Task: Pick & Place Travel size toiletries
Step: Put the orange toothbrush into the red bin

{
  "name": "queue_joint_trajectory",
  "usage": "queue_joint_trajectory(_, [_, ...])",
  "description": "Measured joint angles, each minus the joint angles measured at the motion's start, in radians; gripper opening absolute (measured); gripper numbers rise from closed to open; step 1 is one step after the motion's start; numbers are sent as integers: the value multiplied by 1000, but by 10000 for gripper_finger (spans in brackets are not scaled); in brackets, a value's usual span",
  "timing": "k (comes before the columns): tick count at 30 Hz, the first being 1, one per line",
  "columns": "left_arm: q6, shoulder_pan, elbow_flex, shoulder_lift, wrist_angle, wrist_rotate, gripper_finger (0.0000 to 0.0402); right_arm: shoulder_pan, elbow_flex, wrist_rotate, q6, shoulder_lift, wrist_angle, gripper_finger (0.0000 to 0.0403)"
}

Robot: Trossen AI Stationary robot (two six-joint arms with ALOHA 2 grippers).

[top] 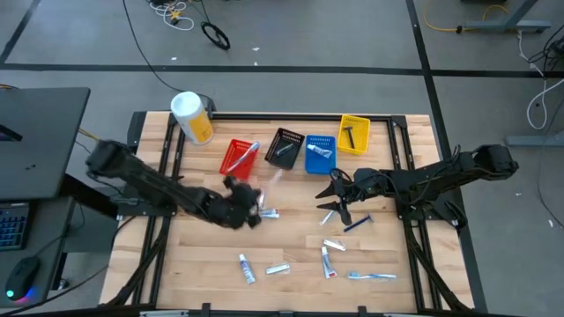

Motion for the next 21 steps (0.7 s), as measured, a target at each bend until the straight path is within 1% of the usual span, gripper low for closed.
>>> queue_joint_trajectory(4, [4,108,-1,-105,-172,-18,17,0,0,0,0,0,7,160])
queue_joint_trajectory(6, [30,172,0,-115,-211,-44,16,0,0,0,0,0,11,160])
queue_joint_trajectory(8, [82,235,-11,-111,-230,-34,16,0,0,0,0,0,12,160])
queue_joint_trajectory(10, [132,297,-30,-93,-192,16,18,0,0,1,0,0,12,160])
queue_joint_trajectory(12, [150,351,-66,-70,-149,90,24,0,0,1,0,0,12,160])
queue_joint_trajectory(13, [154,373,-84,-54,-135,100,26,0,0,1,0,0,11,160])
queue_joint_trajectory(14, [156,394,-99,-38,-104,100,27,0,0,1,0,0,11,160])
queue_joint_trajectory(17, [156,451,-145,-3,-55,43,24,0,0,2,0,0,11,160])
queue_joint_trajectory(19, [175,487,-169,14,-32,44,21,0,0,2,0,0,12,160])
queue_joint_trajectory(21, [199,517,-187,22,11,85,24,0,0,11,0,0,12,160])
